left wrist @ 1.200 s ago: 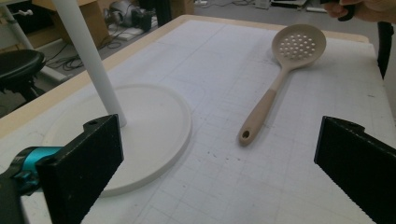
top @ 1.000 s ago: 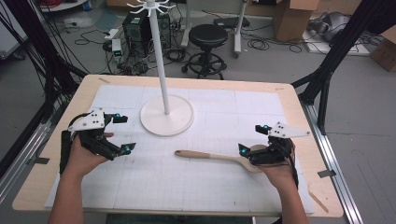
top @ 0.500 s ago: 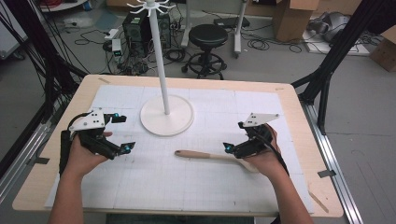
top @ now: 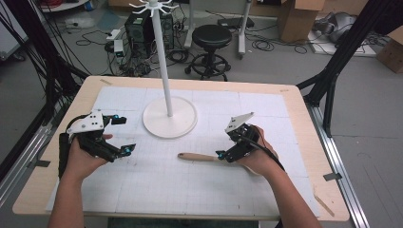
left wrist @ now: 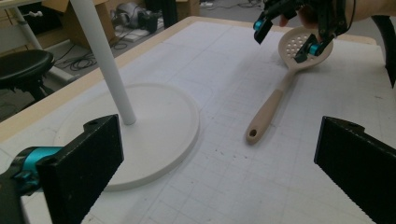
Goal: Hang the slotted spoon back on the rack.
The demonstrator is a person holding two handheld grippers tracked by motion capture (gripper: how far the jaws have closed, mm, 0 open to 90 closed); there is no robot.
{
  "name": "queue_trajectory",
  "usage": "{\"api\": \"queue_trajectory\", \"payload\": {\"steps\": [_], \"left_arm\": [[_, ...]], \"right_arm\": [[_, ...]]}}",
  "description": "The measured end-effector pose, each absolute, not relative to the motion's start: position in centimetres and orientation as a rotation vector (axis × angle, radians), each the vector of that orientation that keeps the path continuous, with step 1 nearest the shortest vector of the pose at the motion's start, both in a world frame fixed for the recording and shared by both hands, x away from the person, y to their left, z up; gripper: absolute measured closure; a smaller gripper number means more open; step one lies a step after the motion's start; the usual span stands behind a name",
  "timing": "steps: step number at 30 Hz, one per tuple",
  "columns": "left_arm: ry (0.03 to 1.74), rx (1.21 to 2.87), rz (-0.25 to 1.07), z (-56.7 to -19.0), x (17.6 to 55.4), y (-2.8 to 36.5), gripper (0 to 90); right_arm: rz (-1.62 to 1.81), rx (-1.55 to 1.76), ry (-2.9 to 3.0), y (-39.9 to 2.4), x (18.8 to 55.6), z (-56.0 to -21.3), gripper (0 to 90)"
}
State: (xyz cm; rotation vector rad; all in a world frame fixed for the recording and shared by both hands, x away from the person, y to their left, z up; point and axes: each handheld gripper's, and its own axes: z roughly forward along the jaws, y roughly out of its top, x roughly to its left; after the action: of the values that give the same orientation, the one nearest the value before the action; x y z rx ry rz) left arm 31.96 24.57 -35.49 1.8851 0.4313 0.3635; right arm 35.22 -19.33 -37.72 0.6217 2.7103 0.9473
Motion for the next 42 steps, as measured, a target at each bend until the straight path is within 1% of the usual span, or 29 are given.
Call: {"api": "queue_trajectory", "payload": {"steps": [4,7,15,20,23,26,28,32,33,37,42], "left_arm": [[0.432,1.89,0.364,-35.6,32.0,24.5,1.8],[0.428,1.892,0.36,-35.5,32.0,24.6,1.9],[0.425,1.905,0.358,-35.7,32.1,24.3,1.9],[0.423,1.904,0.362,-35.7,32.1,24.4,1.9],[0.425,1.903,0.366,-35.6,32.1,24.4,1.9],[0.423,1.906,0.368,-35.7,32.1,24.3,1.9],[0.425,1.903,0.365,-35.7,32.1,24.3,1.9],[0.422,1.901,0.367,-35.6,32.1,24.4,1.9],[0.424,1.9,0.368,-35.6,32.0,24.4,1.9],[0.423,1.904,0.371,-35.6,32.1,24.4,1.9],[0.421,1.903,0.371,-35.7,32.0,24.3,1.9]], "right_arm": [[0.821,0.563,2.79,-18.2,35.2,-38.8,17.4],[0.754,0.522,2.838,-17.6,35.3,-39.4,26.9],[0.654,0.436,2.882,-16.1,35.2,-39.4,31.7],[0.563,0.409,2.919,-15.3,35.6,-39.8,38.3],[0.547,0.404,2.93,-15.1,35.7,-40.1,39.6],[0.503,0.367,2.948,-14.6,35.7,-40.5,43.6],[0.496,0.364,2.953,-14.5,35.7,-40.6,44.5],[0.485,0.364,2.988,-14.4,35.7,-40.9,53.2],[0.483,0.35,2.994,-14.3,35.7,-40.8,57.0],[0.478,0.344,2.998,-14.2,35.8,-40.8,59.3],[0.453,0.357,2.994,-14.1,36.0,-40.8,59.3]]}}
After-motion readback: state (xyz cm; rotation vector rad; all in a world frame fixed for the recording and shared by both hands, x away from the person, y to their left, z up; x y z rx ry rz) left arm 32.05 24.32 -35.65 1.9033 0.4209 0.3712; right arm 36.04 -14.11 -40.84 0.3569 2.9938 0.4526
